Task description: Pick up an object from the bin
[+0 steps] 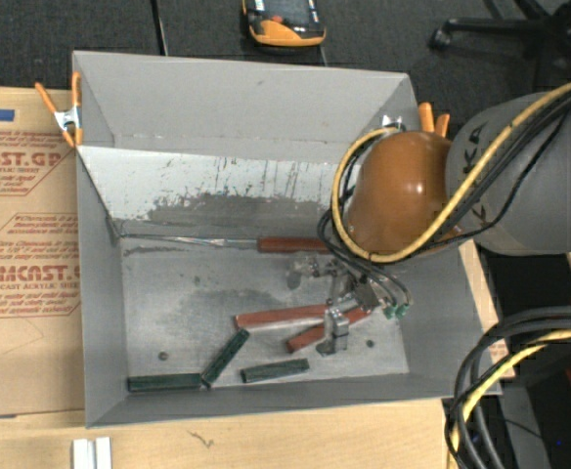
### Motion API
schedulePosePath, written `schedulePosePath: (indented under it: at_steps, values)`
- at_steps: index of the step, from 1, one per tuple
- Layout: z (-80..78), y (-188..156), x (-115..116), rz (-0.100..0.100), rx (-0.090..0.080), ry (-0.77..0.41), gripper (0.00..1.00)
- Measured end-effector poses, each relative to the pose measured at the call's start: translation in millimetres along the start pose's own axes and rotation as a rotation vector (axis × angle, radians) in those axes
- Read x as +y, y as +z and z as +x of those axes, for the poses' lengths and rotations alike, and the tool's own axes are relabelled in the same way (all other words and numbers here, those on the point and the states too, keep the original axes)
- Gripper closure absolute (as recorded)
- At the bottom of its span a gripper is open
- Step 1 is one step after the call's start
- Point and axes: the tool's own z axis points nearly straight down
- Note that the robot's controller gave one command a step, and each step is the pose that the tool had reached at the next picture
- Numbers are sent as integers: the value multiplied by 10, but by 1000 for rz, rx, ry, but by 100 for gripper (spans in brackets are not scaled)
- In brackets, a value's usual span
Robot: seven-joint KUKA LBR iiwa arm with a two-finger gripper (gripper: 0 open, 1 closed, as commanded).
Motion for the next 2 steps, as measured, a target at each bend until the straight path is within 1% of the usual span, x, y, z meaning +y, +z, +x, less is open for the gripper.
schedulePosePath:
  at_steps: [1,2]
  values:
    - [41,195,-224,0,-2,44,0]
    - [186,816,-246,-2,3,-1,0]
